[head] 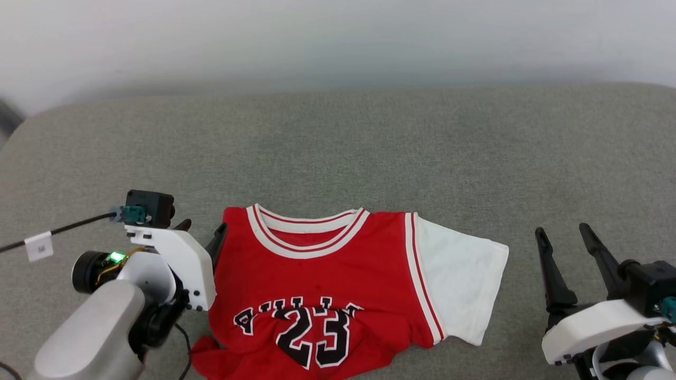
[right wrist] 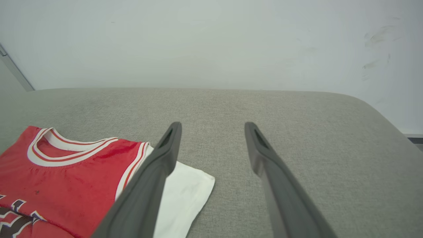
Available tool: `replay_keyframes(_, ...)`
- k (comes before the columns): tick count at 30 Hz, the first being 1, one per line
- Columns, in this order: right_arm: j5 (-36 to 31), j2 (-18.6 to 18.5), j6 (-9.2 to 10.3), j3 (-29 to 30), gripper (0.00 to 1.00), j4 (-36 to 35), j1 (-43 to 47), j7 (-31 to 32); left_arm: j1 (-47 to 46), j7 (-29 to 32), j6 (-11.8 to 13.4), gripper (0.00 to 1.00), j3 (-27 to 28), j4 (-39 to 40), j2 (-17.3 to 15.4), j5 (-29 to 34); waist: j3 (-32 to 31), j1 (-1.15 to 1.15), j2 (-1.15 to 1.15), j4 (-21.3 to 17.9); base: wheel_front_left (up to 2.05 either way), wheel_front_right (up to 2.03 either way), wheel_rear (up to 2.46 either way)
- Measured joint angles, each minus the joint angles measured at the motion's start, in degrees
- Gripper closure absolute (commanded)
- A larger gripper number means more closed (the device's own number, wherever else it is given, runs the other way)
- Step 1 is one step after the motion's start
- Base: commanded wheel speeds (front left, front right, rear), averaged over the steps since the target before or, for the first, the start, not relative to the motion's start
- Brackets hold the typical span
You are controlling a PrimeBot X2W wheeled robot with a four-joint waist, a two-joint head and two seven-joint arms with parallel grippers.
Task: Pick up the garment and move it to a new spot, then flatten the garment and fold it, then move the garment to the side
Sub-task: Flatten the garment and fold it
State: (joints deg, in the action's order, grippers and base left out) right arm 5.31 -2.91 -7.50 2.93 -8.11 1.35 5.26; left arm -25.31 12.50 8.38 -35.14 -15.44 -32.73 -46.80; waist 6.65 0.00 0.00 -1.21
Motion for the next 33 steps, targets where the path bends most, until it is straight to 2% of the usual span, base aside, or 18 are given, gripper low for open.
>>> replay_keyframes(6,0.9,0.0,0.0,-0.4,0.0,1.3,-2.3,-1.4,-6.4,8.9,-5.6,0.0,-3.2,-6.9,0.2,-1.5,4.8,0.0,0.0,-1.8,0.0,0.0,0.0)
replay_keyframes(12,1.8,0.0,0.0,-0.6,0.0,3.7,-3.3,-2.9,-9.4,18.2,-7.9,0.0,-5.2,-12.4,-0.1,-3.4,7.3,0.0,0.0,-4.2,0.0,0.0,0.0)
replay_keyframes(13,1.9,0.0,0.0,-0.6,0.0,4.0,-3.4,-3.1,-9.7,19.2,-8.3,0.2,-5.2,-12.8,-0.2,-3.9,7.5,0.0,0.0,-4.5,0.0,0.0,0.0)
replay_keyframes(14,2.0,0.0,0.0,-0.6,0.0,4.2,-3.5,-3.2,-10.0,19.9,-8.5,0.74,-5.3,-13.1,-0.2,-4.4,7.7,0.0,0.0,-4.7,0.0,0.0,0.0)
replay_keyframes(15,2.2,0.0,0.0,-0.6,0.0,4.5,-3.5,-3.4,-10.1,20.1,-8.6,1.0,-5.3,-13.3,-0.2,-4.5,7.7,0.0,0.0,-4.9,0.0,0.0,0.0)
replay_keyframes(20,2.3,0.0,0.0,-0.1,0.0,5.5,-3.6,-3.7,-10.1,19.6,-8.4,1.0,-6.0,-14.3,0.8,-4.3,6.9,0.0,0.0,-5.0,0.0,0.0,0.0)
replay_keyframes(26,2.2,0.0,0.0,0.3,0.0,6.0,-3.6,-3.7,-10.3,11.9,-5.6,1.0,-7.2,-14.2,1.2,1.6,4.6,0.0,0.0,-4.3,0.0,0.0,0.0)
replay_keyframes(29,2.2,0.0,0.0,0.6,0.0,6.0,-3.2,-3.6,-11.8,7.7,-3.8,1.0,-8.2,-11.3,1.3,5.7,3.0,0.0,0.0,-3.7,0.0,0.0,0.0)
replay_keyframes(33,2.1,0.0,0.0,1.0,0.0,5.8,-2.2,-2.9,-12.6,5.5,-2.8,1.0,-11.8,-5.3,3.2,10.5,1.1,0.0,0.0,-2.8,0.0,0.0,0.0)
